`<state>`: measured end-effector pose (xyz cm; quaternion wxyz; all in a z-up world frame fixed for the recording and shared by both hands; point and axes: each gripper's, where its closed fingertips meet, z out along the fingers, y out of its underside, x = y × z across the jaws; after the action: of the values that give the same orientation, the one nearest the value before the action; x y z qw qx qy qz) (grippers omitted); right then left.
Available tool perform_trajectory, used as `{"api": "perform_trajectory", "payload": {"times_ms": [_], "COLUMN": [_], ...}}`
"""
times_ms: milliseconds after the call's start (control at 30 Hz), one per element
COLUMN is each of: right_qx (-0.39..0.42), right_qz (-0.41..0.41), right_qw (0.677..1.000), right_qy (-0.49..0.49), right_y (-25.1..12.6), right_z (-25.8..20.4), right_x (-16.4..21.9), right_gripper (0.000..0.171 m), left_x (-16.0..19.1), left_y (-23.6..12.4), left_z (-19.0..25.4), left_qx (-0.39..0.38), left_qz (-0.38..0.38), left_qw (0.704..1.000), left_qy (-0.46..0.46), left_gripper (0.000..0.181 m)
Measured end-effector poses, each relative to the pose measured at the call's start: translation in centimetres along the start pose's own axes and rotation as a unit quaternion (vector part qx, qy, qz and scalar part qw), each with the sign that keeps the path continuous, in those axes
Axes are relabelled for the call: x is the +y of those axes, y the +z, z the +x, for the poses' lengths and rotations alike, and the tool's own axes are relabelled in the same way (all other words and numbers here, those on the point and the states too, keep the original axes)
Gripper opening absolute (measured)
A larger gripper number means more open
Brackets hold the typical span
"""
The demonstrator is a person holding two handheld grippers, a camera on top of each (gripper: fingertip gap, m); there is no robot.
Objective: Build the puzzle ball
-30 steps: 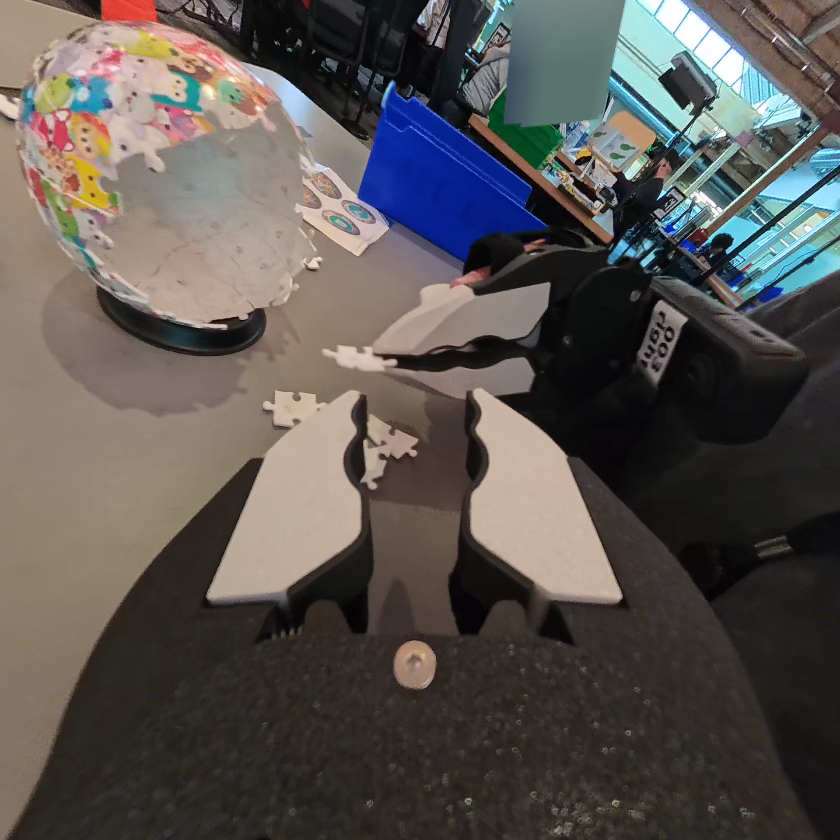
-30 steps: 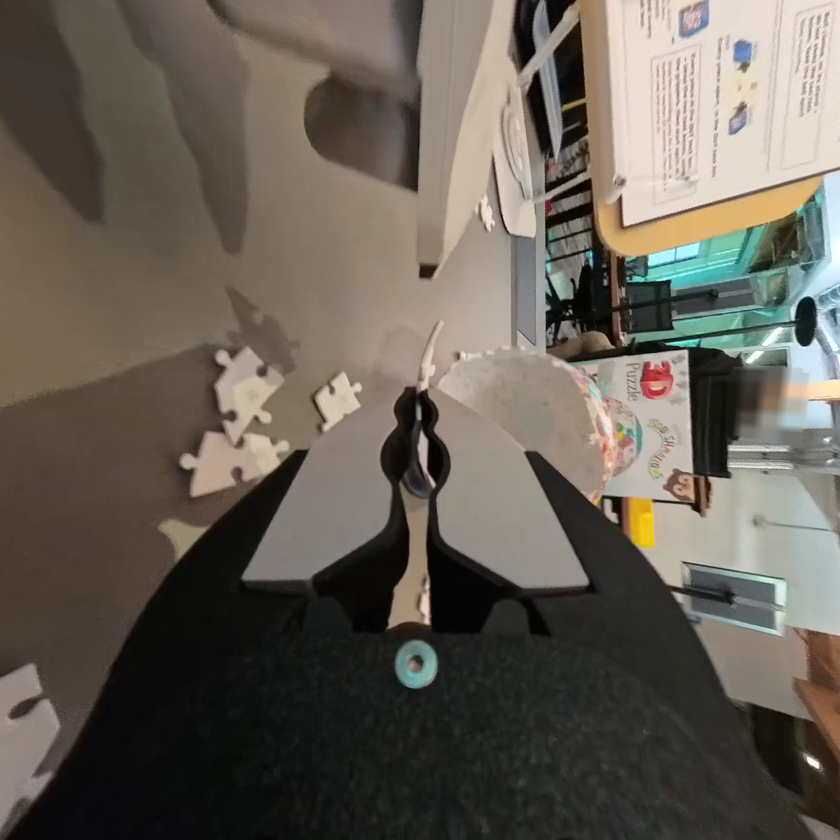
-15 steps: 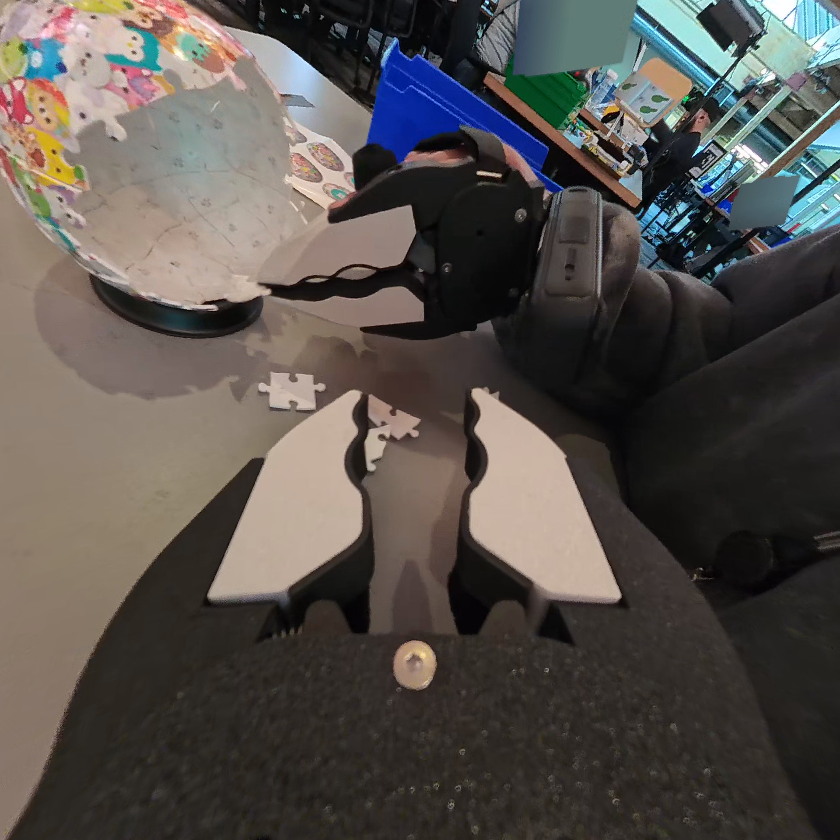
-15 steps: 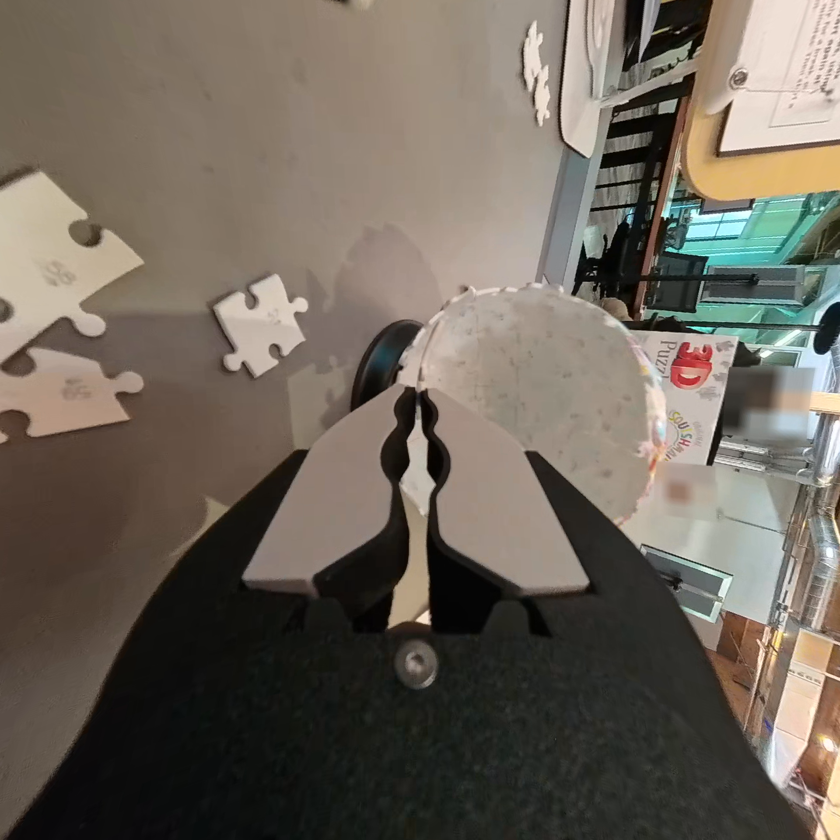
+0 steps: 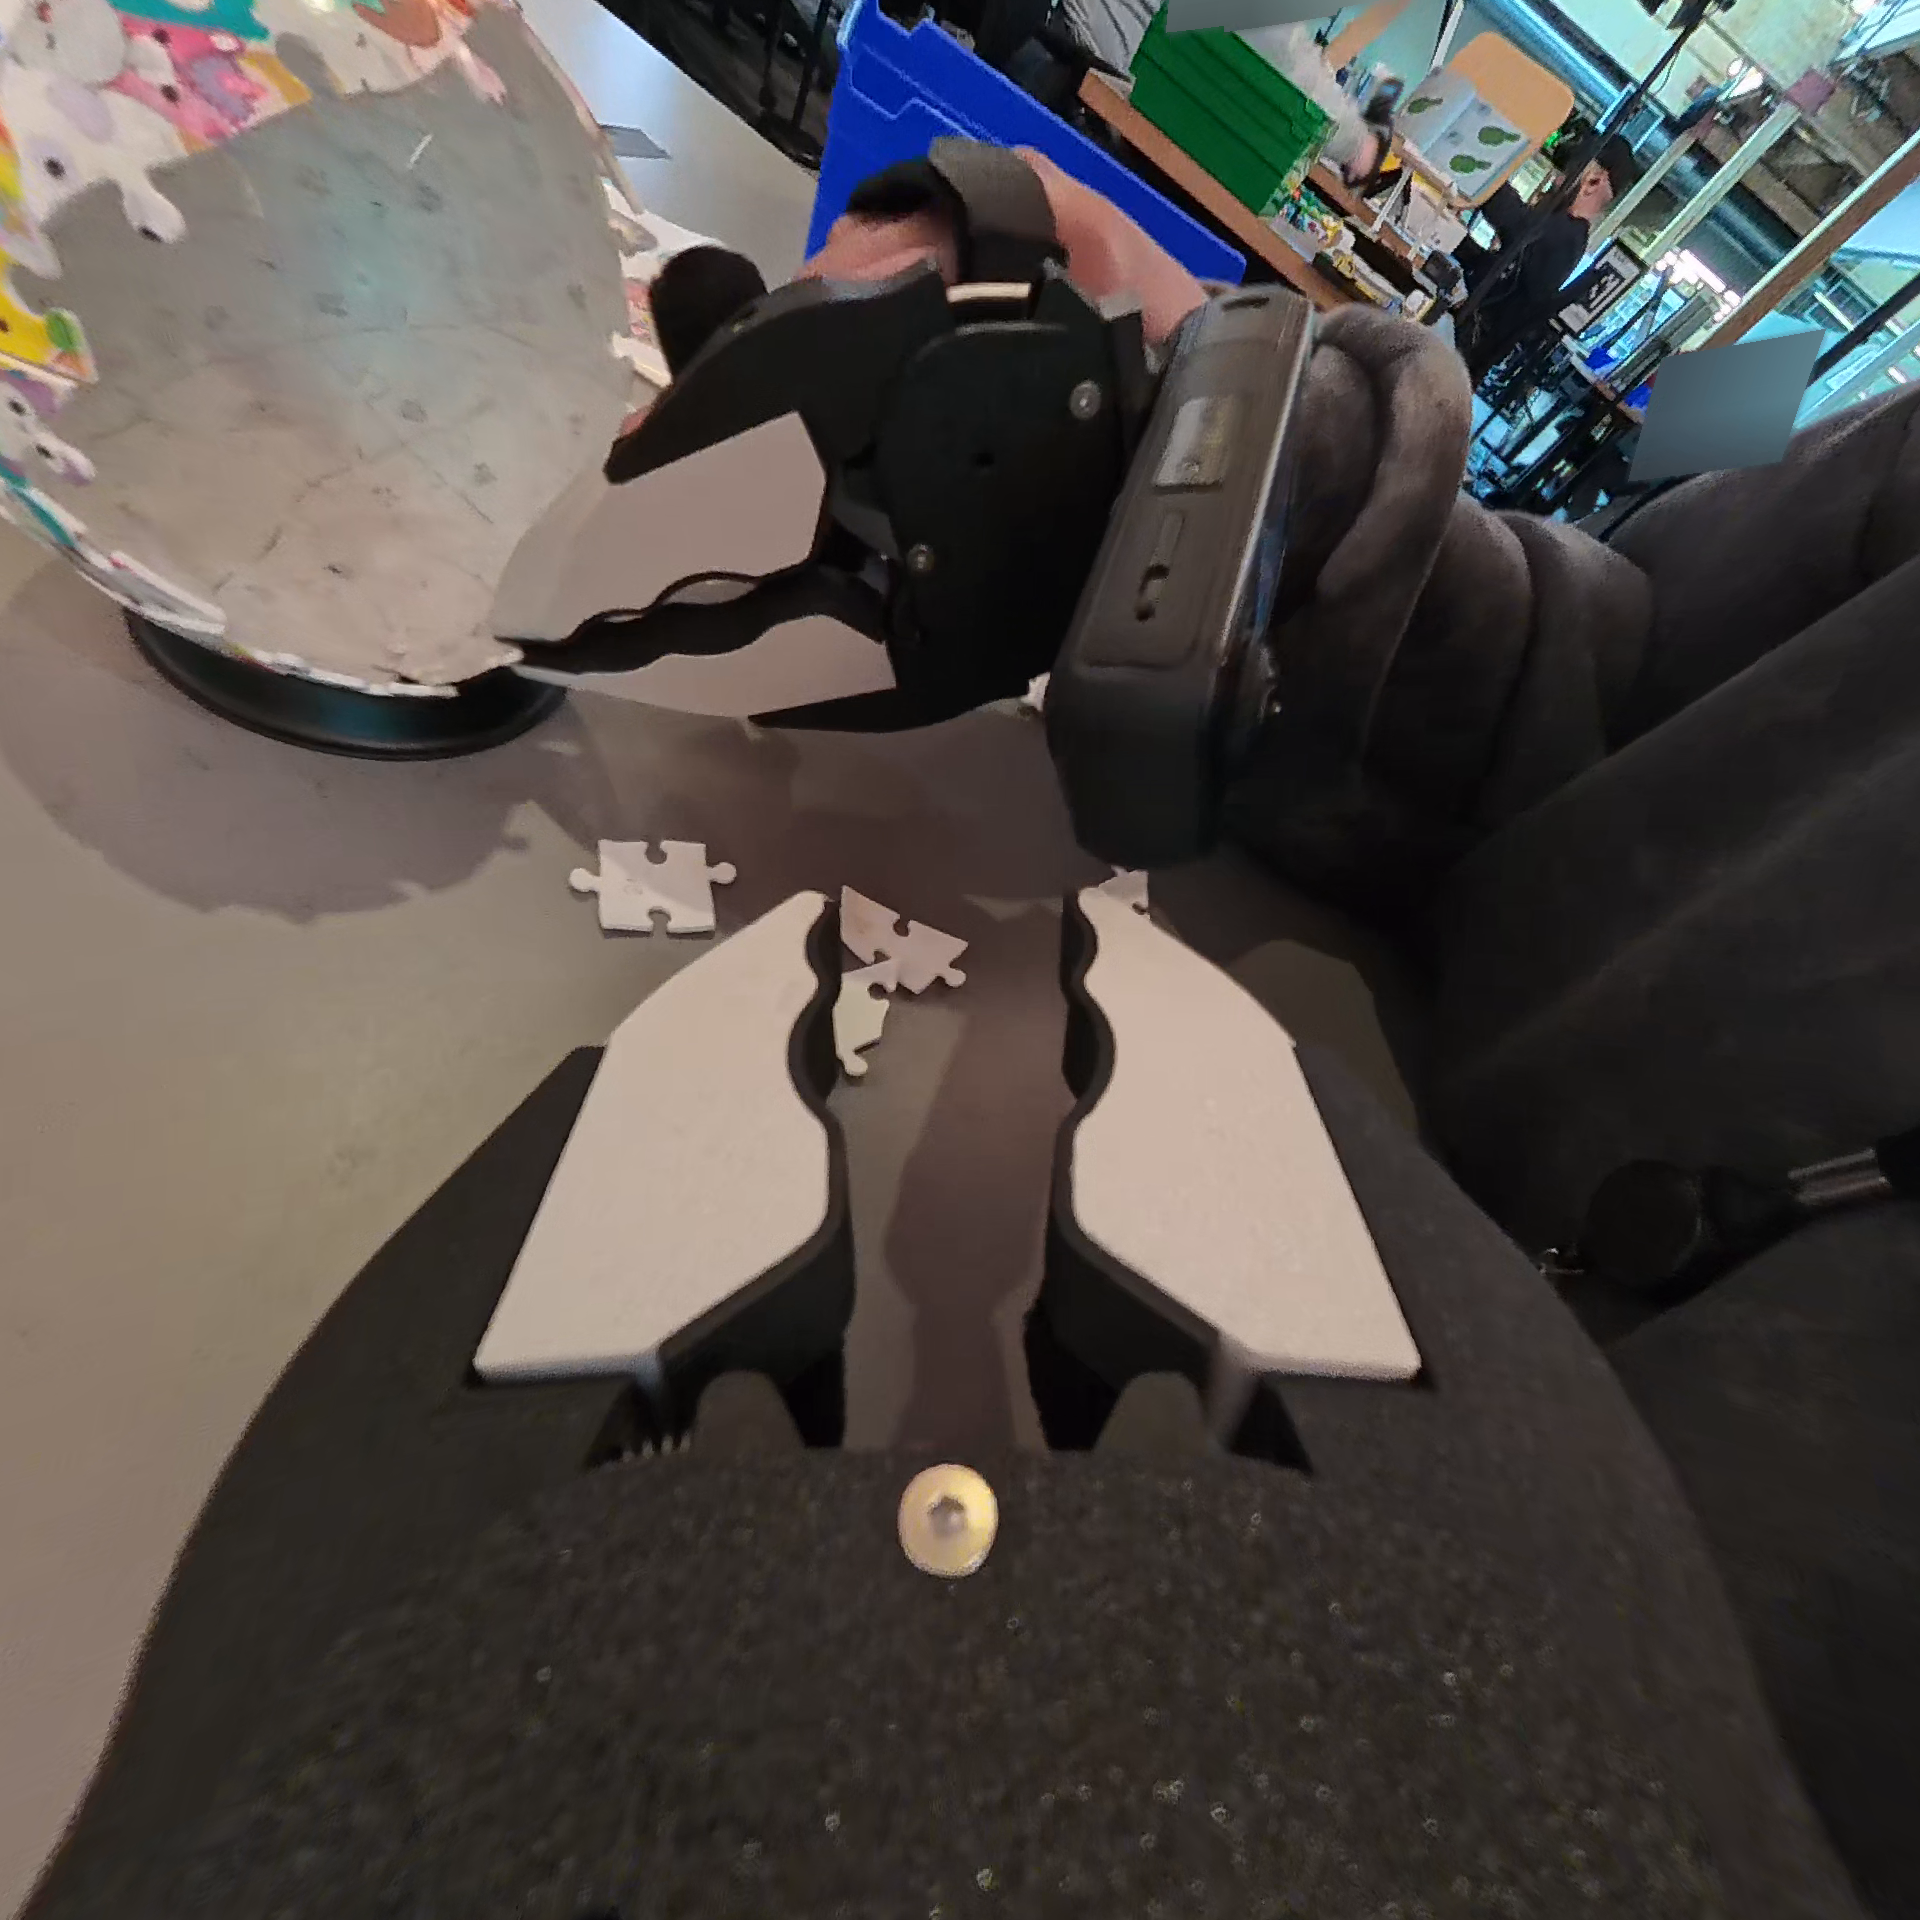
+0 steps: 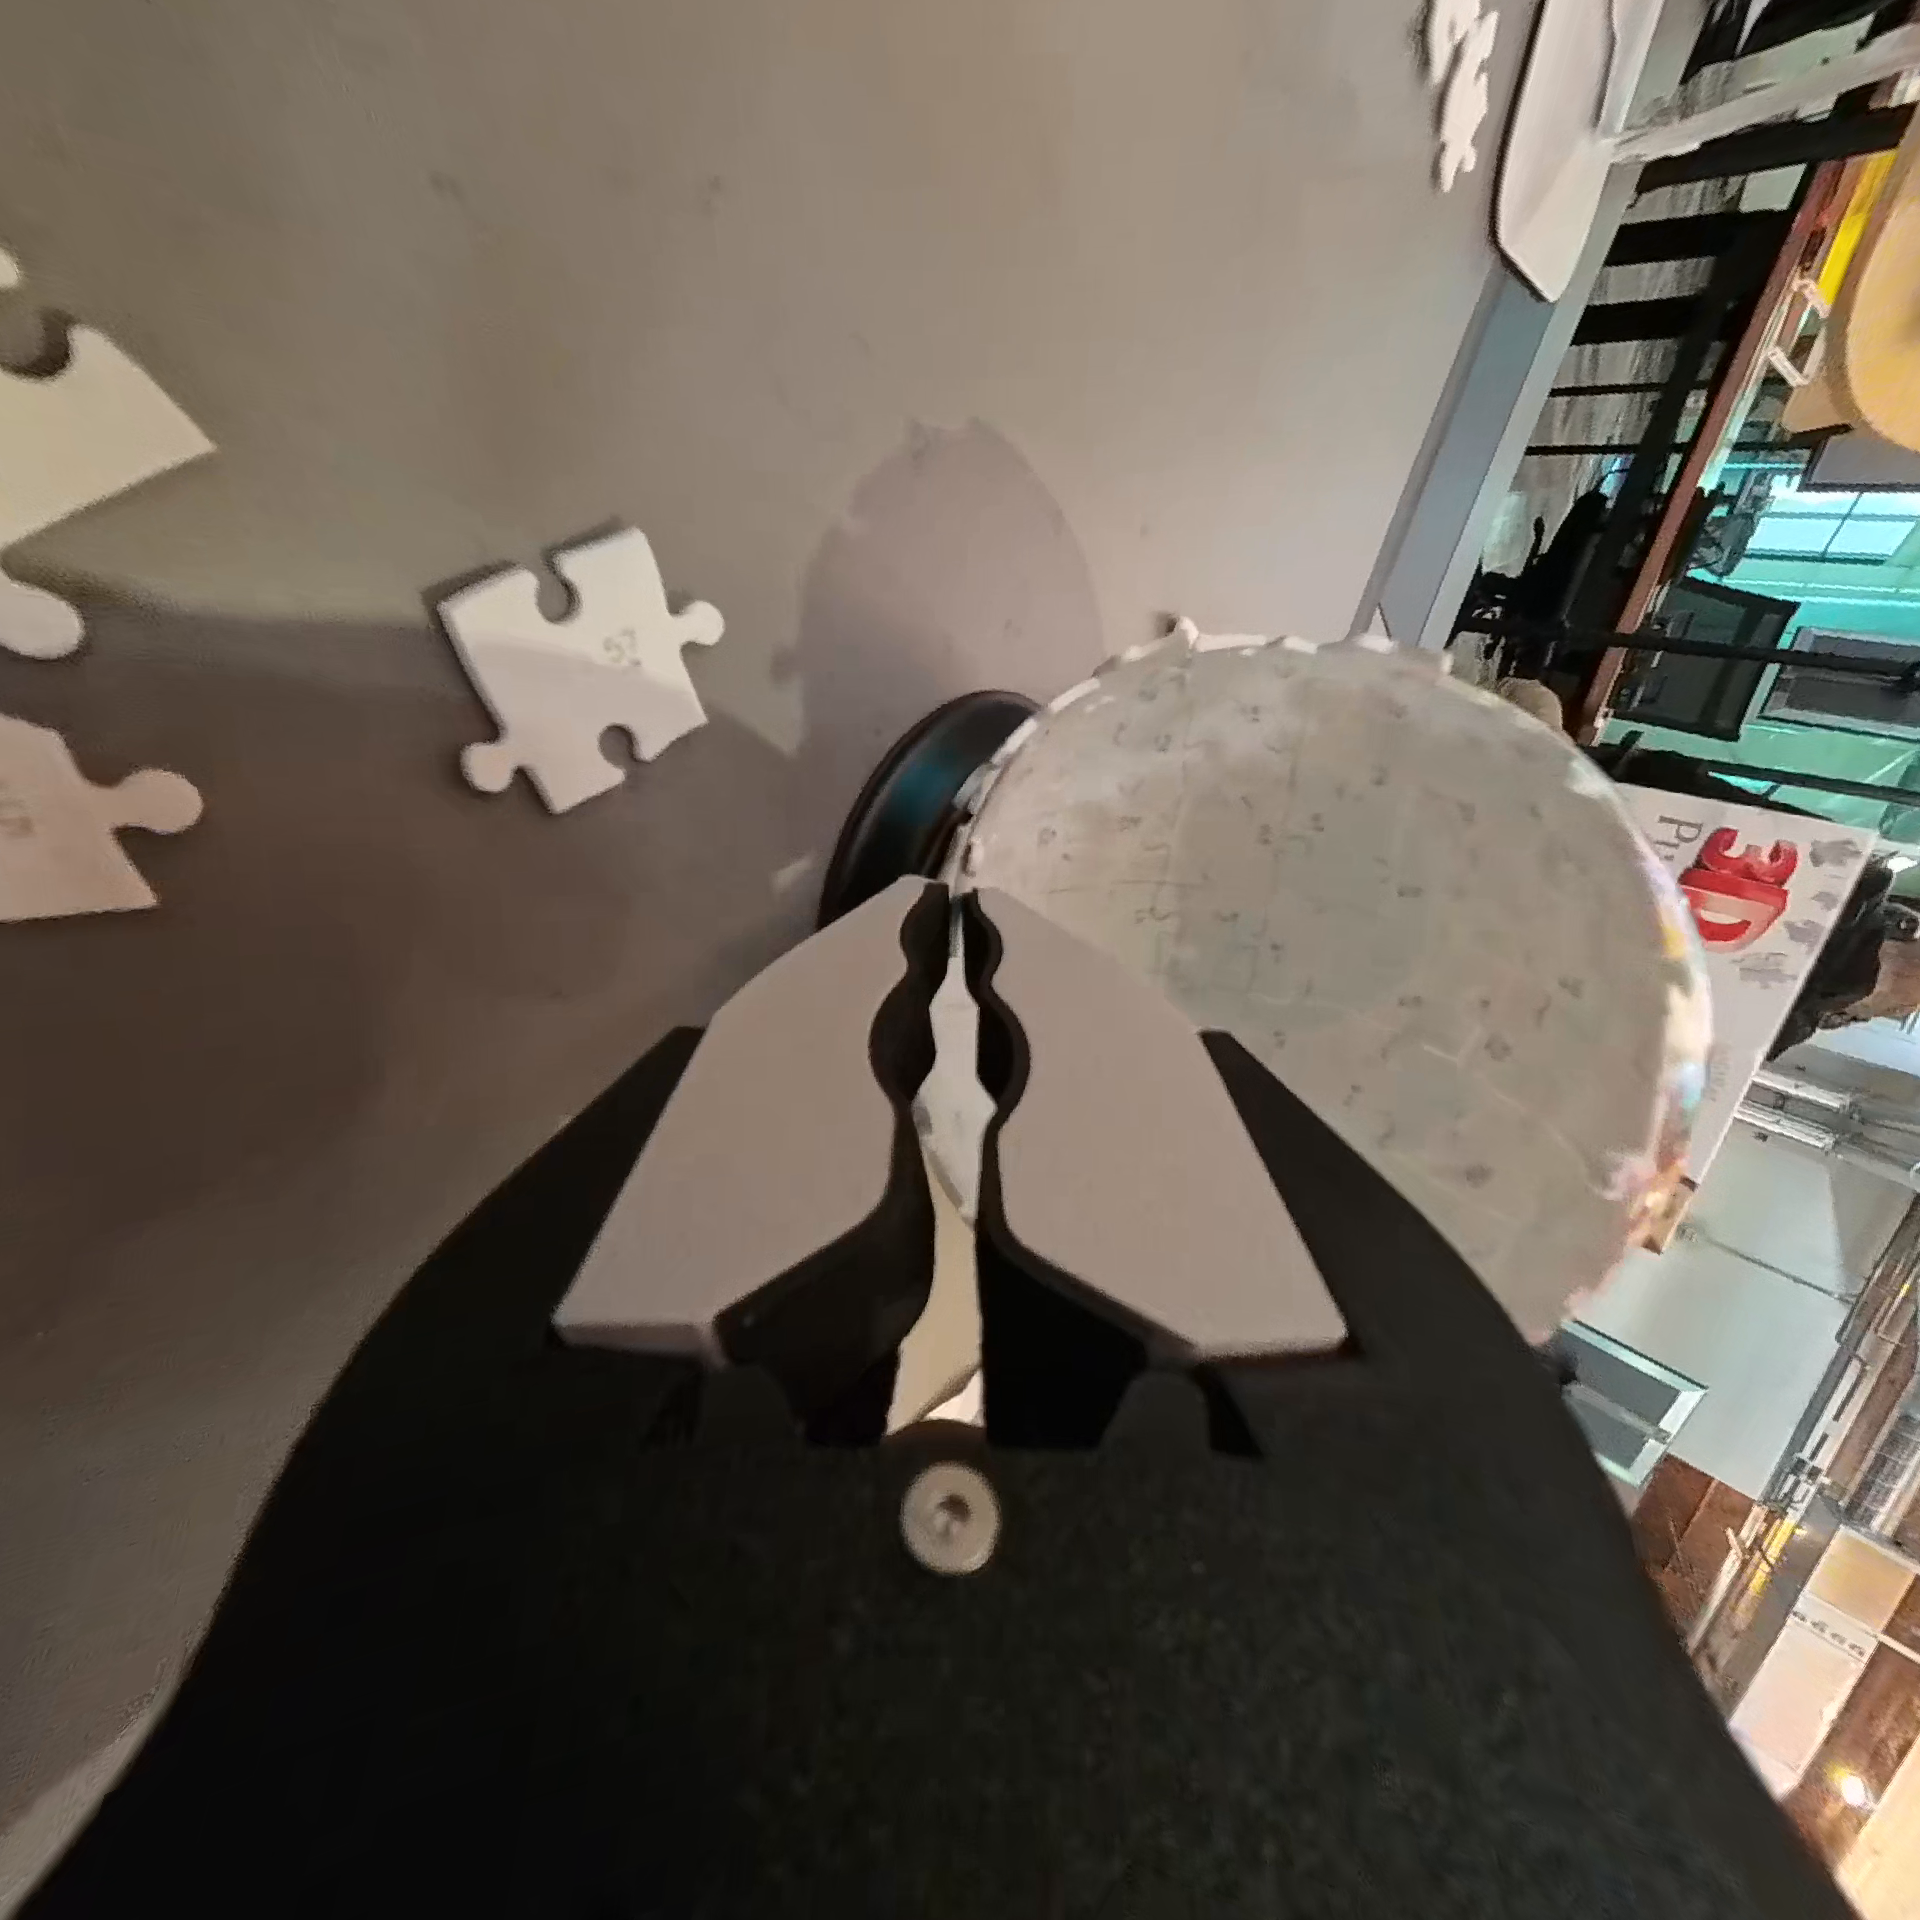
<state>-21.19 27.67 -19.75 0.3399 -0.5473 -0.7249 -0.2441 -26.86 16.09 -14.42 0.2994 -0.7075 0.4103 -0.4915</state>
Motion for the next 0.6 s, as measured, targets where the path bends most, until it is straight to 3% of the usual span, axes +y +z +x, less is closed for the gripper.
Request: {"api": "perform_trajectory", "payload": {"times_ms": [400,600], "right_qx": [-0.010,0.001], "right_qz": [0.009,0.022], "right_qw": [0.998,0.998], "right_qy": [-0.054,-0.057], "right_y": [0.3,-0.2], "right_z": [-0.2,0.0], "right_x": [0.1,0.2], "right_gripper": [0.003,0.002], "left_x": [0.0,-0.9], "left_y": [0.1,0.4], "left_z": [-0.5,-6.2], "left_qx": [-0.004,-0.078], "left_qz": [-0.003,-0.034], "left_qw": [1.000,0.996], "left_qy": [0.003,-0.021], "left_gripper": [0.040,0.040]}}
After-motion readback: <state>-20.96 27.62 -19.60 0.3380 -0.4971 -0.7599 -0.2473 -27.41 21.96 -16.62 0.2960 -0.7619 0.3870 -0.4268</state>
